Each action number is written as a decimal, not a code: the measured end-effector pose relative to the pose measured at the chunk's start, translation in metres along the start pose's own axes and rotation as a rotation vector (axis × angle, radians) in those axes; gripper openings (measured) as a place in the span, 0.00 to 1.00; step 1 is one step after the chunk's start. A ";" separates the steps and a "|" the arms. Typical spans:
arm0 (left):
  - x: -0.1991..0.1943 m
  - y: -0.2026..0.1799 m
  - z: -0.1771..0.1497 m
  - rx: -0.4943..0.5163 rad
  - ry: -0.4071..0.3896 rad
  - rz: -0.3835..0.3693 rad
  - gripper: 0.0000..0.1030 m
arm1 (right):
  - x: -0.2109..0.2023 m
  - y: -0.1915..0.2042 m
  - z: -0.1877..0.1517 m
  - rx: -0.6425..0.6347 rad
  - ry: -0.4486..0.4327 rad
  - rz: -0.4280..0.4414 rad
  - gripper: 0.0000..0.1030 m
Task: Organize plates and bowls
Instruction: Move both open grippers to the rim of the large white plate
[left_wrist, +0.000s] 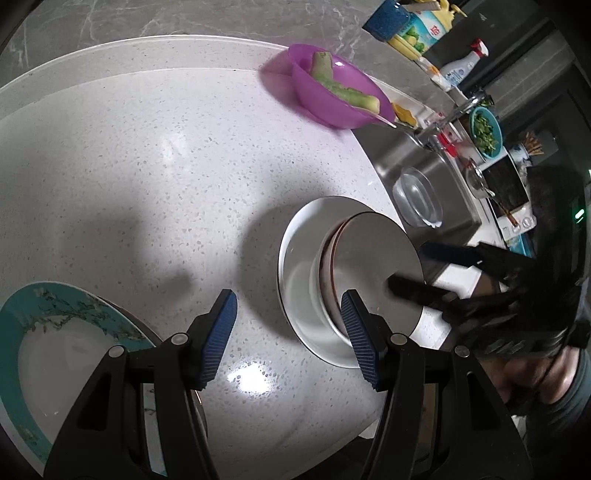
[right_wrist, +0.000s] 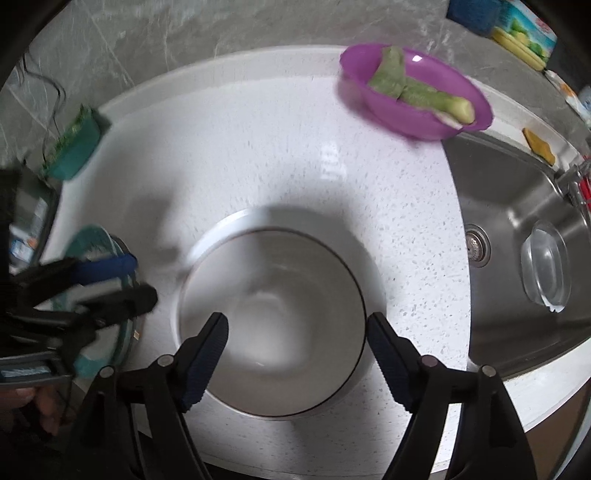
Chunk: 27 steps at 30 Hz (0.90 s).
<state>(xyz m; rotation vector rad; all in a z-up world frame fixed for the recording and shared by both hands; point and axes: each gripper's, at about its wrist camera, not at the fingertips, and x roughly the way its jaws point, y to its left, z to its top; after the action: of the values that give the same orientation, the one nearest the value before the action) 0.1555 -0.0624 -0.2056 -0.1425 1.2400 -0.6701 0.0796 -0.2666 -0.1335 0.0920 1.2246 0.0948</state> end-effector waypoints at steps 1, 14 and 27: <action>-0.001 0.000 -0.001 0.002 0.000 -0.002 0.63 | -0.007 -0.005 0.001 0.023 -0.026 0.013 0.77; 0.020 0.001 -0.017 -0.080 0.028 0.156 0.64 | -0.027 -0.128 -0.024 0.259 -0.107 0.142 0.42; 0.045 -0.025 -0.033 -0.153 0.033 0.340 0.64 | 0.025 -0.124 -0.007 0.028 0.025 0.336 0.42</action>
<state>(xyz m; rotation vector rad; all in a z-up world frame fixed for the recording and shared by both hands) 0.1232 -0.0986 -0.2430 -0.0450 1.3084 -0.2847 0.0841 -0.3864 -0.1744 0.3217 1.2265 0.3720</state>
